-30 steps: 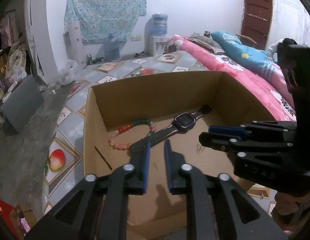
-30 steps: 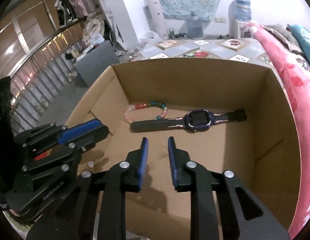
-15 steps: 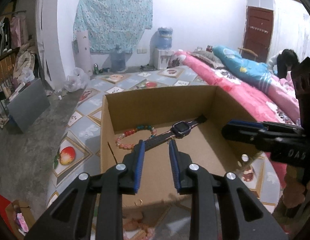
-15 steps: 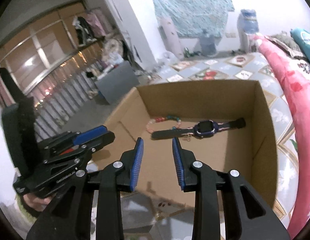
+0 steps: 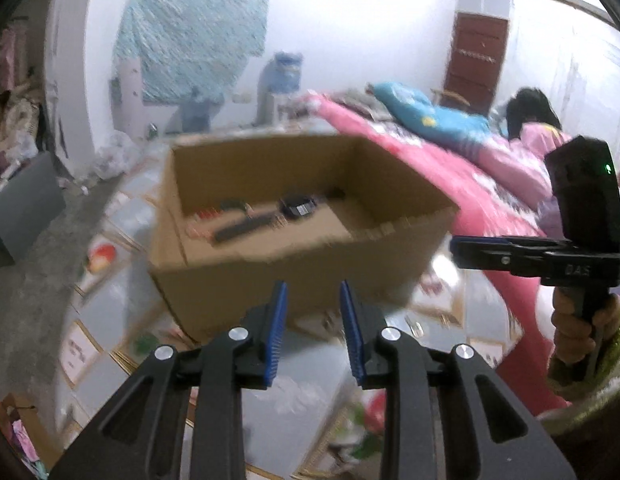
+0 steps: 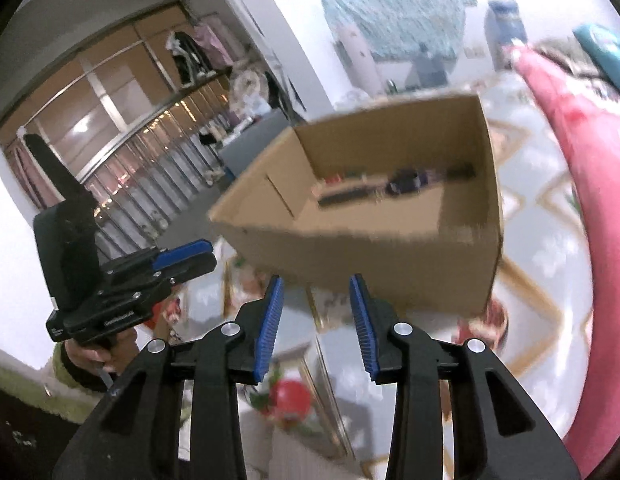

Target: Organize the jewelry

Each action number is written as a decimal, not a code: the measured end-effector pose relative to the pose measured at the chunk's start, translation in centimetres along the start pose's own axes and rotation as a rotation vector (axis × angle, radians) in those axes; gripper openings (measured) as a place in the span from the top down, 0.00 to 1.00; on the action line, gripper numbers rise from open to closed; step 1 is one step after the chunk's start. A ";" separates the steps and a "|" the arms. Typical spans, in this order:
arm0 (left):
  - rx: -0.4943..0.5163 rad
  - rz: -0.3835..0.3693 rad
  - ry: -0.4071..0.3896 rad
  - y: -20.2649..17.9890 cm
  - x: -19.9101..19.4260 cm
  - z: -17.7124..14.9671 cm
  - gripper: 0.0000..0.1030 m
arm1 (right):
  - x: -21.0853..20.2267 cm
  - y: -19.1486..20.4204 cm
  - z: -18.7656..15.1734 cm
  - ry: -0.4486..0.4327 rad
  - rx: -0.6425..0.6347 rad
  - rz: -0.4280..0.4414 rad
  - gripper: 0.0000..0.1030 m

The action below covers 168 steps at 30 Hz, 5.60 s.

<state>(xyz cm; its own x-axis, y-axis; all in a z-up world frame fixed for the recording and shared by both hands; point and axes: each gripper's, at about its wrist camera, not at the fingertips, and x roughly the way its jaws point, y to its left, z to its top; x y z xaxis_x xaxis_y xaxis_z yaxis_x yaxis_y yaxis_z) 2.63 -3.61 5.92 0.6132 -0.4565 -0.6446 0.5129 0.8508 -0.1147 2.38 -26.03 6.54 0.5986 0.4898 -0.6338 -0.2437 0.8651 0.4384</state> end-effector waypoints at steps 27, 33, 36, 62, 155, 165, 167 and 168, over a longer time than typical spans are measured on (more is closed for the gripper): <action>0.293 0.005 0.269 -4.5 12.6 -1.9 0.86 | 6.1 -2.0 -3.5 0.184 0.096 0.030 0.78; 0.289 -0.010 0.280 -4.3 13.0 -1.6 0.87 | 6.3 -2.6 -3.6 0.188 0.101 0.041 0.78; 0.289 -0.021 0.287 -4.3 13.0 -1.5 0.89 | 6.3 -2.8 -3.6 0.189 0.102 0.043 0.78; 0.041 -0.057 0.165 -0.4 8.1 -0.9 1.00 | 6.1 -1.2 -3.6 0.155 0.019 -0.047 0.76; -0.231 -0.044 -0.043 6.2 1.9 5.9 0.80 | -3.3 -2.1 5.6 -0.161 0.043 -0.093 0.66; -0.166 -0.046 -0.010 3.7 -0.4 2.2 0.68 | -6.1 -2.8 0.8 -0.129 0.038 -0.149 0.66; -0.168 -0.038 0.011 3.4 -0.2 1.3 0.67 | -5.7 -3.2 -0.1 -0.100 0.055 -0.155 0.66; -0.173 -0.037 0.021 3.3 -0.2 0.8 0.66 | -5.3 -3.4 -0.6 -0.081 0.065 -0.155 0.66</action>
<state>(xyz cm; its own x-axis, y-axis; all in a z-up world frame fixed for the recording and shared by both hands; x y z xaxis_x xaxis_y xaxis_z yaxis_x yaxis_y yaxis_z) 4.68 -0.95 6.23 0.5819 -0.4846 -0.6531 0.4226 0.8663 -0.2663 -0.45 -31.48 8.04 0.6856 0.3384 -0.6445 -0.0951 0.9194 0.3816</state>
